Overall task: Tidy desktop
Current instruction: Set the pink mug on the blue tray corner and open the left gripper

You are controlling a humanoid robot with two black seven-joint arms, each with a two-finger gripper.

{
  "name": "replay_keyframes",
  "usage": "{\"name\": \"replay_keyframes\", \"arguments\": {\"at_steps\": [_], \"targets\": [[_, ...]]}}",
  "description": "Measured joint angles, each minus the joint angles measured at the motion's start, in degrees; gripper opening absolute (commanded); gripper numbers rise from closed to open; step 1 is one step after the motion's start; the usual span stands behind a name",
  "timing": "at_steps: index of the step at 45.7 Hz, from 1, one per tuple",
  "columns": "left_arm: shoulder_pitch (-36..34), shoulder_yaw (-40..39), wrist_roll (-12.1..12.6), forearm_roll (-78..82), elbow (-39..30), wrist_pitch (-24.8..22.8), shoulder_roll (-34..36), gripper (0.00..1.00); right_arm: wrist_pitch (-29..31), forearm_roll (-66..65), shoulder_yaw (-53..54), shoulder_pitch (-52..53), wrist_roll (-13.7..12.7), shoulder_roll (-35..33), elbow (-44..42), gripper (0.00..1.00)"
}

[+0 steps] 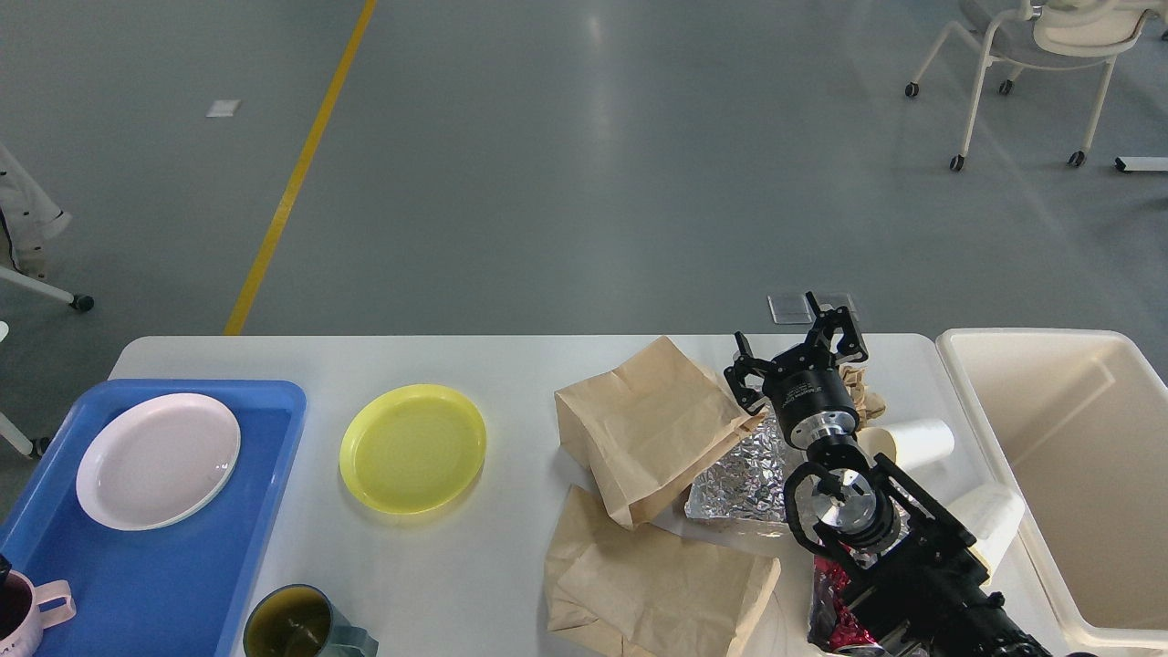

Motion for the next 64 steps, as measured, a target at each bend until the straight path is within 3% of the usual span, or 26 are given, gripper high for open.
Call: {"name": "replay_keyframes", "arguments": {"at_steps": [7, 10, 24, 36, 40, 46, 50, 64], "targets": [[-0.08, -0.58, -0.07, -0.38, 0.02, 0.02, -0.36, 0.46, 0.00, 0.00, 0.00, 0.00, 0.00, 0.00, 0.00, 1.00], [-0.09, -0.97, -0.08, -0.47, 0.02, 0.49, -0.55, 0.37, 0.00, 0.00, 0.00, 0.00, 0.00, 0.00, 0.00, 1.00], [0.45, -1.05, -0.11, -0.51, 0.02, 3.45, -1.34, 0.14, 0.00, 0.00, 0.00, 0.00, 0.00, 0.00, 0.00, 1.00], [0.43, -1.05, -0.20, -0.47, -0.07, 3.49, -1.43, 0.12, 0.00, 0.00, 0.00, 0.00, 0.00, 0.00, 0.00, 1.00], [0.31, -1.05, -0.43, -0.48, -0.07, 3.50, -1.43, 0.21, 0.00, 0.00, 0.00, 0.00, 0.02, 0.00, 0.00, 1.00], [0.31, -1.05, -0.55, -0.49, -0.08, 3.23, -1.42, 0.56, 0.00, 0.00, 0.00, 0.00, 0.02, 0.00, 0.00, 1.00], [0.09, -1.03, -0.55, -0.41, -0.07, 2.95, -1.27, 0.72, 0.00, 0.00, 0.00, 0.00, 0.02, 0.00, 0.00, 1.00], [-2.27, -0.14, 0.12, -0.31, -0.08, 1.98, -0.41, 0.93, 0.00, 0.00, 0.00, 0.00, 0.01, 0.00, 0.00, 1.00]]}}
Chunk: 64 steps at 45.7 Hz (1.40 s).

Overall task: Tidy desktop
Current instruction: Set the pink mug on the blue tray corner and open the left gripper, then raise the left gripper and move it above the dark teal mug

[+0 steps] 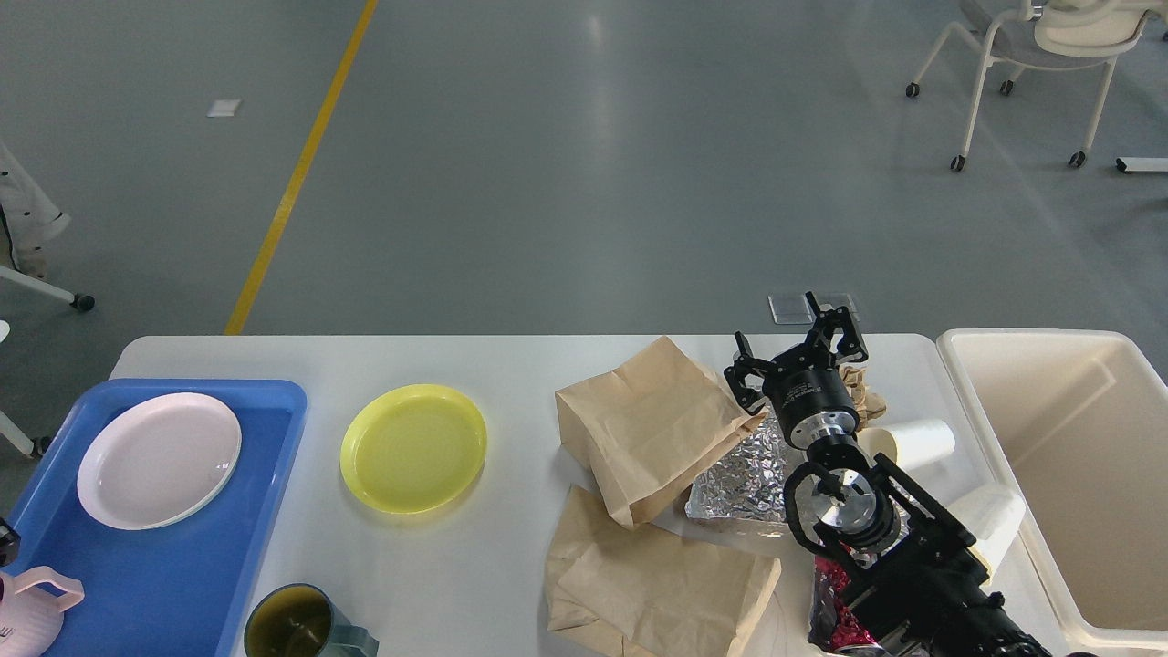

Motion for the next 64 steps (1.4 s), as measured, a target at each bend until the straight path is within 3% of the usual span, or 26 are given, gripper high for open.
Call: {"name": "replay_keyframes", "arguments": {"at_steps": [12, 26, 31, 39, 52, 64], "targets": [[-5.21, 1.91, 0.05, -0.01, -0.04, -2.31, 1.61, 0.97, 0.00, 0.00, 0.00, 0.00, -0.02, 0.00, 0.00, 1.00], [-22.92, 10.49, 0.06, -0.04, -0.37, -19.69, 3.06, 0.97, 0.00, 0.00, 0.00, 0.00, -0.02, 0.00, 0.00, 1.00], [-31.28, 15.08, -0.13, -0.12, -0.57, -27.31, -2.50, 0.97, 0.00, 0.00, 0.00, 0.00, -0.02, 0.00, 0.00, 1.00], [-41.36, 19.59, -0.45, -1.22, -0.62, -39.96, -19.21, 0.97, 0.00, 0.00, 0.00, 0.00, -0.02, 0.00, 0.00, 1.00], [-54.08, 19.14, -0.56, -7.38, -2.14, -53.28, -36.88, 0.97, 0.00, -0.01, 0.00, -0.01, -0.02, 0.00, 0.01, 1.00], [-64.79, 17.94, -0.64, -9.30, -4.17, -55.67, -39.12, 0.97, 0.00, 0.00, 0.00, 0.00, -0.02, 0.00, 0.01, 1.00]]}}
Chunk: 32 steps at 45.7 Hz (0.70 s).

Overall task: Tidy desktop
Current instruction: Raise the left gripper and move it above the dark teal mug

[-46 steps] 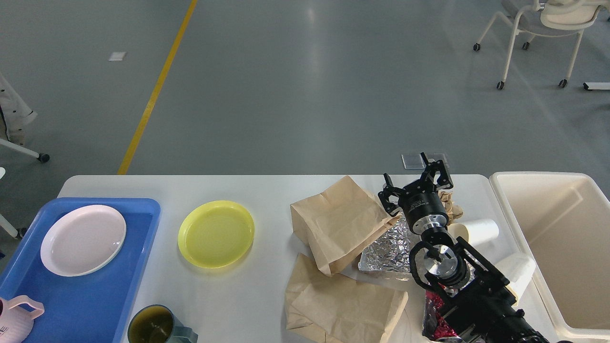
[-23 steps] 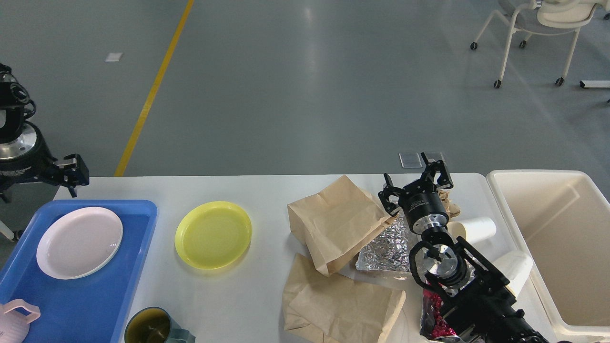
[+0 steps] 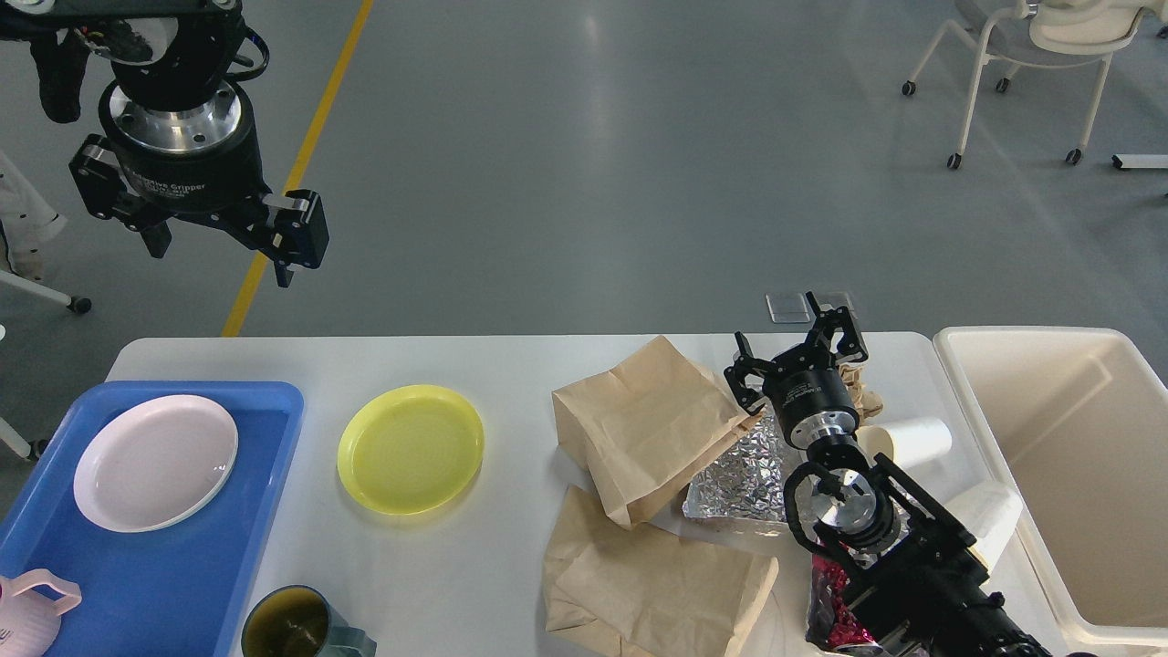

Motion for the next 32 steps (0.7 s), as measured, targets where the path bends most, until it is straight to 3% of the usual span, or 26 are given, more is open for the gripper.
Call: {"name": "replay_keyframes", "arguments": {"at_steps": [14, 20, 32], "targets": [[0.24, -0.32, -0.91, -4.96, 0.15, 0.00, 2.51, 0.96, 0.00, 0.00, 0.00, 0.00, 0.00, 0.00, 0.00, 1.00], [1.99, -0.24, -2.40, -8.59, 0.41, 0.00, 4.80, 0.96, 0.00, 0.00, 0.00, 0.00, 0.00, 0.00, 0.00, 1.00], [5.85, 0.27, -2.80, -10.94, 0.67, 0.01, 6.49, 0.96, 0.00, 0.00, 0.00, 0.00, 0.03, 0.00, 0.00, 1.00]]}}
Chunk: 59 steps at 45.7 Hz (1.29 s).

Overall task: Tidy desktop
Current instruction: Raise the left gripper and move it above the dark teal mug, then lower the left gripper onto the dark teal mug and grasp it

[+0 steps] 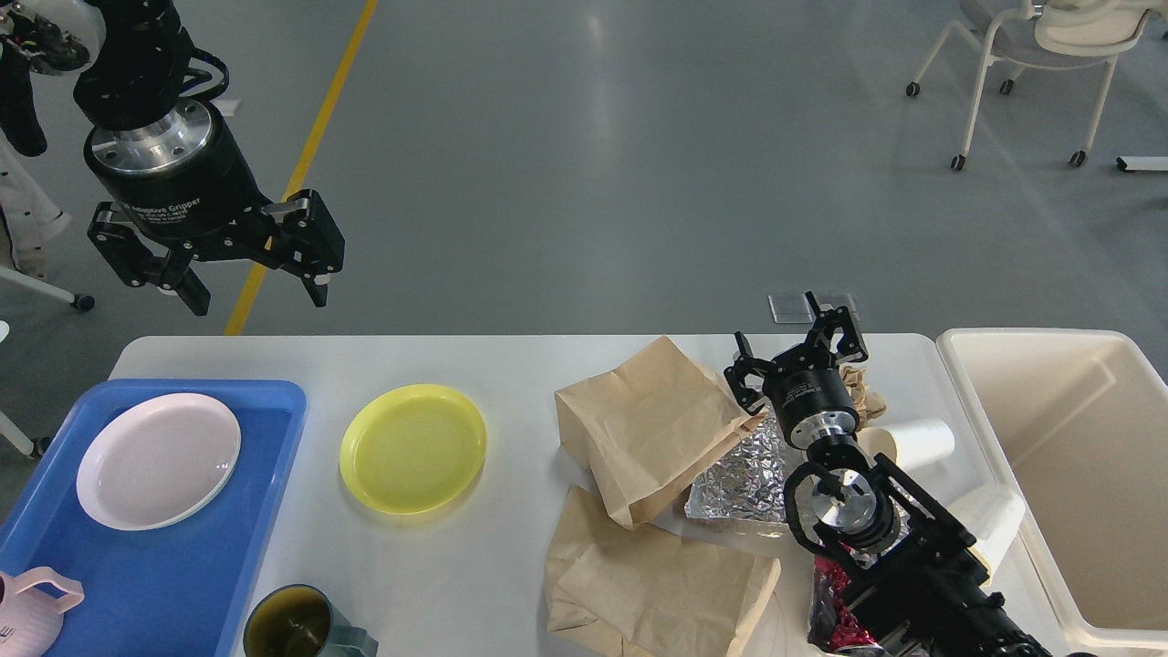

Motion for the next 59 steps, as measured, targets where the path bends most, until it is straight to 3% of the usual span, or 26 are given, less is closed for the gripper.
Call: {"name": "replay_keyframes", "arguments": {"at_steps": [17, 26, 33, 47, 59], "targets": [[22.48, 0.47, 0.59, 4.52, -0.31, 0.30, -5.62, 0.88, 0.00, 0.00, 0.00, 0.00, 0.00, 0.00, -0.01, 1.00], [31.41, 0.06, 0.59, 5.18, -0.86, 5.66, -7.77, 0.88, 0.00, 0.00, 0.00, 0.00, 0.00, 0.00, -0.01, 1.00], [35.06, -0.06, 0.59, 5.91, -1.02, 10.71, -8.47, 0.88, 0.00, 0.00, 0.00, 0.00, -0.02, 0.00, -0.01, 1.00], [38.78, -2.09, 0.60, 8.70, -2.90, 13.48, -9.51, 0.88, 0.00, 0.00, 0.00, 0.00, -0.03, 0.00, -0.01, 1.00], [43.77, -2.69, 0.60, 9.39, -3.09, 22.48, -11.49, 0.88, 0.00, 0.00, 0.00, 0.00, -0.03, 0.00, -0.01, 1.00]]}}
